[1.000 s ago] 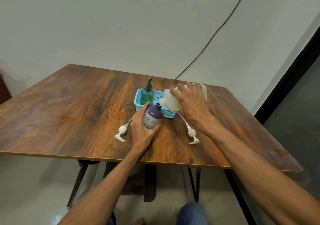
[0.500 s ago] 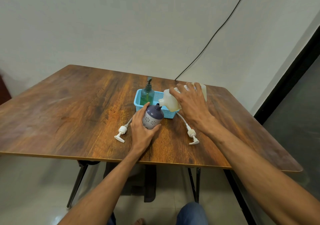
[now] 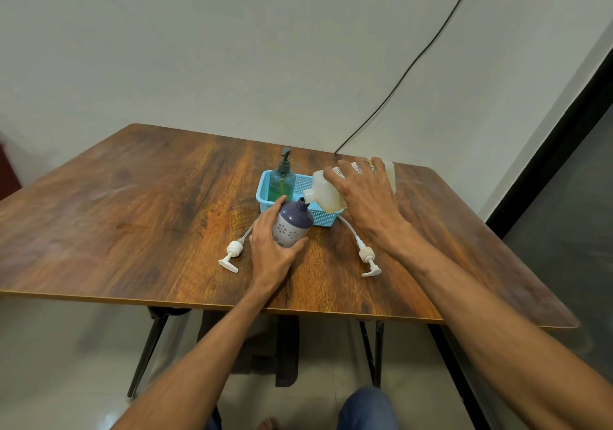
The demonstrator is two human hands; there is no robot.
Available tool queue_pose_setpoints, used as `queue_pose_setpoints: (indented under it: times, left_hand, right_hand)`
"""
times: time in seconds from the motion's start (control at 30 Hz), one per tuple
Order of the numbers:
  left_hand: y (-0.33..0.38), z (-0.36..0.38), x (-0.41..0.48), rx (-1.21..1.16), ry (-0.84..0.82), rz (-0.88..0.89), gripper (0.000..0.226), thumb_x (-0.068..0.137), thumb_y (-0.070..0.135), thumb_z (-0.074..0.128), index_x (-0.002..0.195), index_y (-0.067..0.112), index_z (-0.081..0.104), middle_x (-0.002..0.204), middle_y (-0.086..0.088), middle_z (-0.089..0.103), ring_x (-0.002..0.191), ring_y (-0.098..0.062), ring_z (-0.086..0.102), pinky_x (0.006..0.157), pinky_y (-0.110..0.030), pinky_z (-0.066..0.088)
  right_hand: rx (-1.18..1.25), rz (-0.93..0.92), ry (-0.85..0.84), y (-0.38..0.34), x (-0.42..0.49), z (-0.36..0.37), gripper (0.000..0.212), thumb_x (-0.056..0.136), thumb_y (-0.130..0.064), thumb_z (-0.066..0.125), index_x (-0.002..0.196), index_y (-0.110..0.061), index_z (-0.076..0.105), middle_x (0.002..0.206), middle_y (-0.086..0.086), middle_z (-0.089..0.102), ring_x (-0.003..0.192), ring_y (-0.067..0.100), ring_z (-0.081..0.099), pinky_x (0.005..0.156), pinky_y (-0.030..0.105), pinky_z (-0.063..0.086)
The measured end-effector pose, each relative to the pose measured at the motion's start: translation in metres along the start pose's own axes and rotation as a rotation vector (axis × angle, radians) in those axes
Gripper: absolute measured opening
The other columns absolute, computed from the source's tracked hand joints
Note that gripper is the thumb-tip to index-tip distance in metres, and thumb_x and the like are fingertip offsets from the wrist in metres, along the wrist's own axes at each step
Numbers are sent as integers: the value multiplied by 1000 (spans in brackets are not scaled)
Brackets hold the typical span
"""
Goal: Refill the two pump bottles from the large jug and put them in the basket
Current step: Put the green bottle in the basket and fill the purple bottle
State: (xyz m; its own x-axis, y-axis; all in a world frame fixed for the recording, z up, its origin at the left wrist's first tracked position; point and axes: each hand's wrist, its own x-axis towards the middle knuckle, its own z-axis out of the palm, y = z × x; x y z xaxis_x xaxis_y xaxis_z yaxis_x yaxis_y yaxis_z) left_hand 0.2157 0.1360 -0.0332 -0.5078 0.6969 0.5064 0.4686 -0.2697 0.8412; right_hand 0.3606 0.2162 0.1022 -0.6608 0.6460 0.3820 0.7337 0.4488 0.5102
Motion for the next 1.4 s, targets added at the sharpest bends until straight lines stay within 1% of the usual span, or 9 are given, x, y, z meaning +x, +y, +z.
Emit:
queue_pose_setpoints:
  times: [0.4, 0.7, 0.93, 1.07, 1.23, 1.33, 1.4]
  left_hand:
    - [0, 0, 0, 3, 4, -7, 88, 73, 18, 90, 149, 11, 44, 144, -9, 54, 131, -20, 51, 108, -51, 47]
    - [-2, 0, 0, 1, -1, 10, 90, 71, 16, 91, 148, 10, 45, 142, -10, 55, 129, -22, 52, 107, -51, 47]
    - [2, 0, 0, -11, 2, 20, 89, 71, 16, 91, 148, 10, 46, 143, -8, 54, 130, -19, 51, 108, -46, 48]
    - [-1, 0, 0, -11, 9, 27, 90, 71, 17, 91, 147, 11, 46, 143, -6, 54, 128, -14, 49, 108, -38, 47]
    - [-2, 0, 0, -5, 10, 27, 90, 70, 17, 92, 147, 11, 46, 143, -6, 54, 128, -13, 49, 106, -31, 44]
    - [-1, 0, 0, -1, 5, 25, 90, 70, 15, 91, 148, 9, 45, 144, -8, 54, 129, -16, 49, 108, -33, 44]
    - [0, -1, 0, 1, 1, 26, 90, 71, 14, 91, 147, 8, 45, 145, -9, 53, 131, -19, 50, 109, -37, 45]
  right_hand:
    - [-1, 2, 2, 0, 1, 3, 74, 81, -27, 83, 141, -26, 39, 144, 10, 53, 128, 38, 51, 107, 56, 34]
    - [5, -1, 13, 0, 2, 6, 74, 78, -24, 84, 139, -25, 41, 140, 11, 55, 125, 39, 52, 106, 57, 36]
    - [-8, -10, 21, 0, 3, 8, 76, 76, -24, 85, 138, -25, 40, 137, 11, 56, 121, 39, 54, 105, 57, 37]
    - [-4, -11, 15, 0, 4, 8, 77, 76, -24, 85, 139, -25, 40, 139, 11, 55, 123, 39, 53, 105, 57, 35]
    - [4, -9, 1, -1, 3, 6, 80, 77, -26, 84, 141, -25, 37, 142, 11, 52, 127, 39, 50, 107, 57, 34]
    - [11, -8, -8, -1, 2, 5, 79, 78, -24, 83, 142, -25, 36, 143, 12, 51, 128, 39, 49, 108, 58, 33]
    - [12, -7, -13, -2, 1, 4, 79, 79, -25, 82, 143, -25, 36, 144, 12, 50, 129, 39, 48, 108, 58, 32]
